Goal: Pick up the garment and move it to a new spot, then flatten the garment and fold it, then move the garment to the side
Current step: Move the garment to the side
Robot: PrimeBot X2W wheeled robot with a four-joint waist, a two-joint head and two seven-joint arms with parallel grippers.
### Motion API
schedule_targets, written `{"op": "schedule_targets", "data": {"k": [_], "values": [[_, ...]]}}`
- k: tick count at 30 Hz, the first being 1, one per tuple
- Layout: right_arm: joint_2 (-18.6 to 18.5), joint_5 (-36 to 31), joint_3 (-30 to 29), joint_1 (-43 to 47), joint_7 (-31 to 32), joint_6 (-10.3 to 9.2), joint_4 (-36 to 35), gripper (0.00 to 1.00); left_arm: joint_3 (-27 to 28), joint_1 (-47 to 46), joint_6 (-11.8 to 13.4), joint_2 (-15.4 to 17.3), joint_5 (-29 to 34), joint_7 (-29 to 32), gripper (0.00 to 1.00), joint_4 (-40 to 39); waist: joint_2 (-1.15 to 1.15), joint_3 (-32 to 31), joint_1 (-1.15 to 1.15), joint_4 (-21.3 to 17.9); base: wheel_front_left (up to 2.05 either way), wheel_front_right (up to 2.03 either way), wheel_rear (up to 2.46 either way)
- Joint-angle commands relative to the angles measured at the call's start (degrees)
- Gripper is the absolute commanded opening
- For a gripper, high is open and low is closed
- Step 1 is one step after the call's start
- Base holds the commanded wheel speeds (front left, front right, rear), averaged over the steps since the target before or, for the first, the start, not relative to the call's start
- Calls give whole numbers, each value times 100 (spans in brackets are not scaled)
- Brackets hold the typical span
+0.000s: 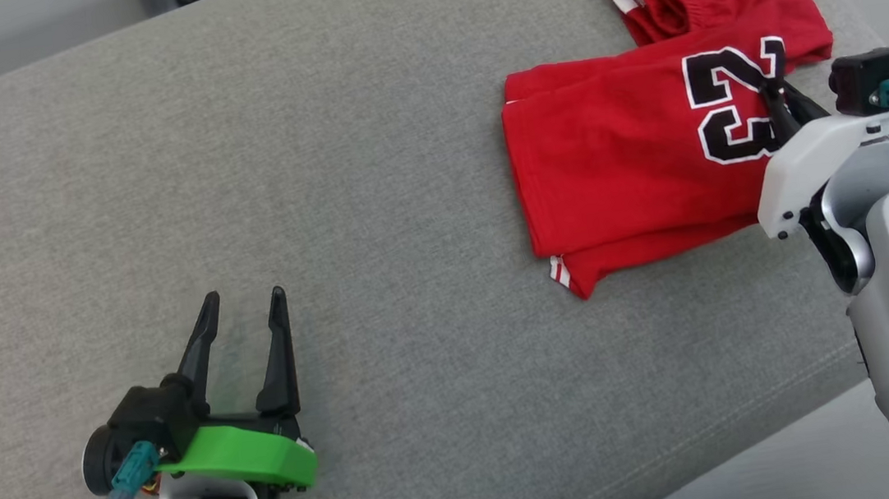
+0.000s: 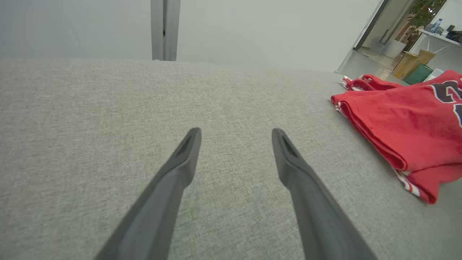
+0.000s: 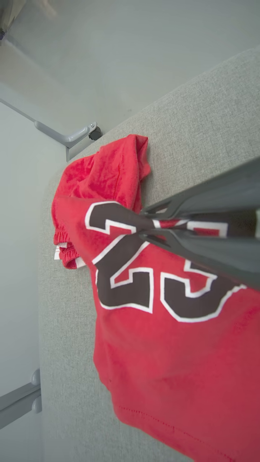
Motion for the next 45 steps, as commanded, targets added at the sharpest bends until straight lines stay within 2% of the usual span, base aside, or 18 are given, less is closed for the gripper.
{"op": "schedule_targets", "data": {"k": [1,7,15,21,26,30,31,32,33,40,45], "values": [[31,-55,38,-91,-49,-8,2,0,-8,-79,-16,53,-65,-16,100,8,0,128,0,-128,0,0,0],[37,-98,147,-507,-38,-8,120,0,-62,-115,-14,107,-97,-15,100,26,0,128,0,19,0,0,0],[-367,-314,154,-1502,159,-8,599,0,-66,-158,26,141,-154,-9,100,-71,0,278,0,438,0,0,0],[-930,-540,-250,-1941,222,-8,916,0,-94,-185,38,138,-179,-10,100,-181,0,496,0,797,0,0,0],[-1451,-699,-839,-2068,236,-9,1116,0,-98,-253,62,147,-170,-12,100,-240,0,694,0,1048,0,0,0],[-1568,-956,-1300,-1972,99,-8,1202,0,-88,-280,79,164,-163,-13,100,-263,0,823,0,1171,0,0,0],[-1571,-996,-1376,-1963,5,-8,1191,9,-81,-296,78,172,-161,-13,100,-270,0,849,0,1186,0,0,0],[-1603,-1103,-1500,-1931,-78,-9,1192,38,-77,-309,80,178,-158,-13,100,-276,0,882,0,1204,0,0,0],[-1610,-1192,-1549,-1887,-134,-9,1213,100,-74,-313,84,183,-156,-13,100,-275,0,896,0,1213,0,0,0],[-1387,-1540,-1962,-1784,-511,-9,1409,100,-54,-314,95,201,-157,-14,100,-270,0,936,0,1211,0,0,0],[-1202,-1650,-1887,-1784,-706,-8,1449,100,-49,-325,102,203,-153,-15,100,-256,0,812,0,1161,0,0,0]]}}
